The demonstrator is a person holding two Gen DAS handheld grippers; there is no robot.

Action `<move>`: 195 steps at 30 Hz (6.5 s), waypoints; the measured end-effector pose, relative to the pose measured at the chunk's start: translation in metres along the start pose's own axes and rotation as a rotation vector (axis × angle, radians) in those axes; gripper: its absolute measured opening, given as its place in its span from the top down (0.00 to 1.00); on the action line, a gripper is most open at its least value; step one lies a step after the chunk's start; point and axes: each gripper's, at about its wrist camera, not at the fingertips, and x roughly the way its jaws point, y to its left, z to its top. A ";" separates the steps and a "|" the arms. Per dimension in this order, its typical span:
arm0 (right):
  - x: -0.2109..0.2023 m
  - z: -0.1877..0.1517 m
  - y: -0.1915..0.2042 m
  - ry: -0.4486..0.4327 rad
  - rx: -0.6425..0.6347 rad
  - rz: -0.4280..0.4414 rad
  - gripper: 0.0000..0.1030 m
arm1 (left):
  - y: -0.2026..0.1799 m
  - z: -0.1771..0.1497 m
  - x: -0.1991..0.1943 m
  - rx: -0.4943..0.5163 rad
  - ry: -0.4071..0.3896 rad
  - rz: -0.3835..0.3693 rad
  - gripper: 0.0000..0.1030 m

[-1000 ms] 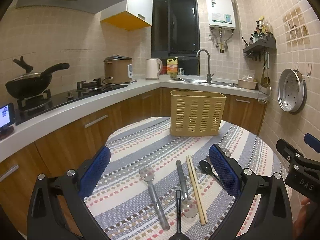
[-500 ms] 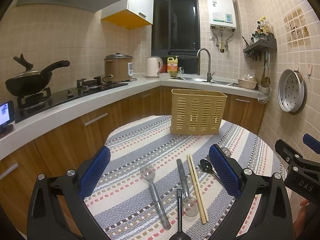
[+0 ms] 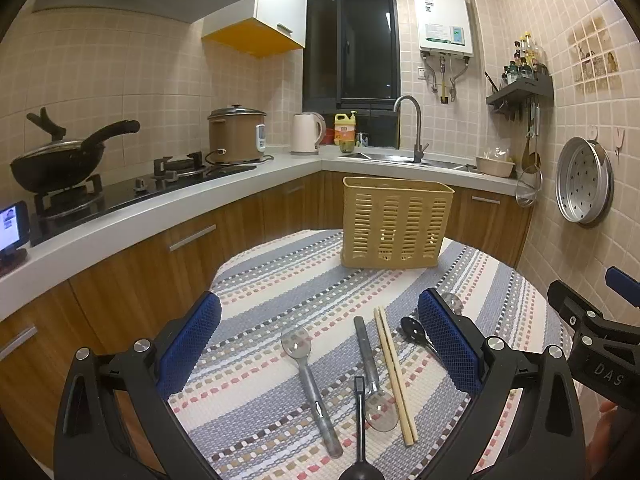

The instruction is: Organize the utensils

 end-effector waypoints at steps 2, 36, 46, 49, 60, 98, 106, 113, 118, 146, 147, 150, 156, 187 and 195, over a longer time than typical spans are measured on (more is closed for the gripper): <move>0.001 0.000 0.000 0.002 0.001 0.001 0.07 | 0.001 0.000 0.000 -0.001 0.001 0.001 0.07; 0.082 0.054 -0.018 0.294 -0.011 0.148 0.21 | 0.092 -0.003 0.144 -0.226 0.592 -0.305 0.31; 0.204 0.040 -0.002 0.713 0.035 0.260 0.52 | 0.068 -0.025 0.210 -0.166 0.791 -0.281 0.42; 0.237 0.022 -0.004 0.841 0.086 0.274 0.65 | 0.066 -0.025 0.216 -0.163 0.802 -0.279 0.43; 0.272 0.003 0.010 0.909 0.054 0.248 0.80 | 0.054 -0.020 0.225 -0.116 0.813 -0.283 0.46; 0.146 0.053 -0.002 0.359 -0.093 0.389 0.90 | 0.012 0.048 0.165 -0.080 0.330 -0.246 0.71; 0.127 0.145 0.006 0.063 -0.048 0.351 0.90 | -0.006 0.140 0.149 -0.089 0.003 -0.272 0.71; 0.180 0.204 0.008 -0.086 0.011 0.318 0.90 | -0.027 0.197 0.184 -0.067 -0.134 -0.261 0.71; 0.246 0.222 0.012 -0.098 0.043 0.291 0.90 | -0.035 0.214 0.229 -0.026 -0.188 -0.243 0.71; 0.314 0.163 0.020 -0.106 0.007 0.168 0.90 | -0.048 0.200 0.301 -0.041 -0.316 -0.149 0.72; 0.315 0.162 0.020 -0.104 0.003 0.170 0.90 | -0.050 0.195 0.304 -0.031 -0.312 -0.147 0.72; 0.316 0.157 0.020 -0.089 0.001 0.186 0.90 | -0.051 0.181 0.309 -0.021 -0.282 -0.161 0.71; 0.301 0.152 0.014 -0.066 0.016 0.229 0.90 | -0.034 0.169 0.305 -0.070 -0.198 -0.202 0.69; 0.191 0.024 0.037 0.806 -0.179 0.454 0.50 | 0.024 -0.037 0.193 0.044 0.898 -0.475 0.48; 0.192 -0.001 0.058 0.866 -0.177 0.474 0.51 | 0.003 -0.057 0.161 0.234 0.892 -0.398 0.52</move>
